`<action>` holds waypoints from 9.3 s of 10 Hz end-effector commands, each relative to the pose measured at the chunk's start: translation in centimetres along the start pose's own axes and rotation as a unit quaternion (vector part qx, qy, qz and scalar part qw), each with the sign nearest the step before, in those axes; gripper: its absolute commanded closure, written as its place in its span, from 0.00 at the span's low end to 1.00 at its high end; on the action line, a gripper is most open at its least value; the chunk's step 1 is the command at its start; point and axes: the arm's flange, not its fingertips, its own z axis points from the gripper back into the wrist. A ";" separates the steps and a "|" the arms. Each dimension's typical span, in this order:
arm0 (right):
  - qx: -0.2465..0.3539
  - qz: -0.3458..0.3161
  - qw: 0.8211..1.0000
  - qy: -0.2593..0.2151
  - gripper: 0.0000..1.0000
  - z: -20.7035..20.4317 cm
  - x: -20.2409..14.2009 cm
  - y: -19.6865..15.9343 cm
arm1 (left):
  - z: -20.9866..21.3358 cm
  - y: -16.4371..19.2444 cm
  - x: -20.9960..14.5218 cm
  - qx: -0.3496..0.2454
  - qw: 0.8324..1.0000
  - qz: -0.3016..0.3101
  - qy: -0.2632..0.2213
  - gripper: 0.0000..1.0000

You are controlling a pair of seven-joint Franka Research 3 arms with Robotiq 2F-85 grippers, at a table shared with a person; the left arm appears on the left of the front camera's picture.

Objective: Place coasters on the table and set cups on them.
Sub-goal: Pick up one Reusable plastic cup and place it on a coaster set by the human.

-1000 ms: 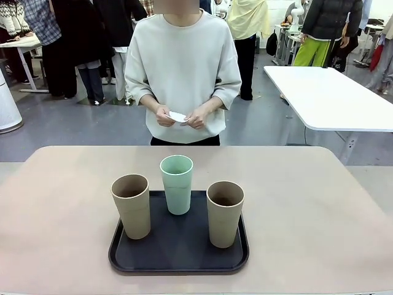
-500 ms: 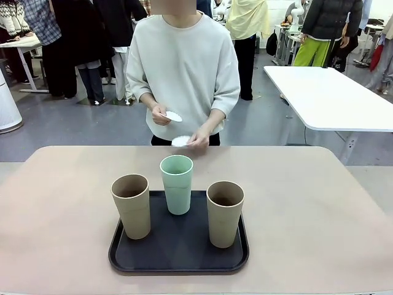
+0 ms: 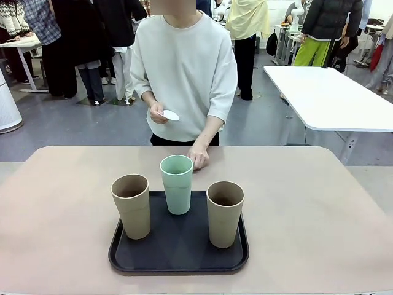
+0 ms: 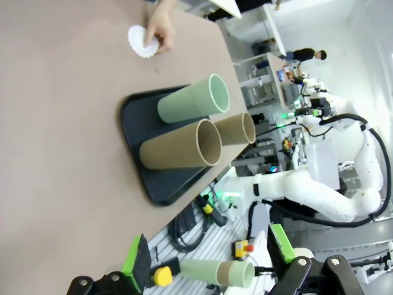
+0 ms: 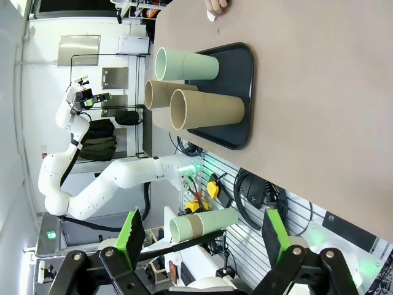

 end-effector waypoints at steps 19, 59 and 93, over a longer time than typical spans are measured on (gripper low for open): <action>0.004 -0.002 1.000 0.001 0.00 0.0 0.1 -0.1 | -0.3 -4.4 -0.4 0.128 0.871 -0.423 0.212 0.00; 0.004 -0.002 1.000 0.001 0.00 0.0 0.1 -0.1 | -25.3 12.8 2.0 -0.104 0.737 -0.660 -0.098 0.00; 0.004 -0.002 1.000 0.001 0.00 0.0 0.1 -0.1 | -34.4 9.5 2.1 -0.160 0.768 -0.620 -0.009 0.00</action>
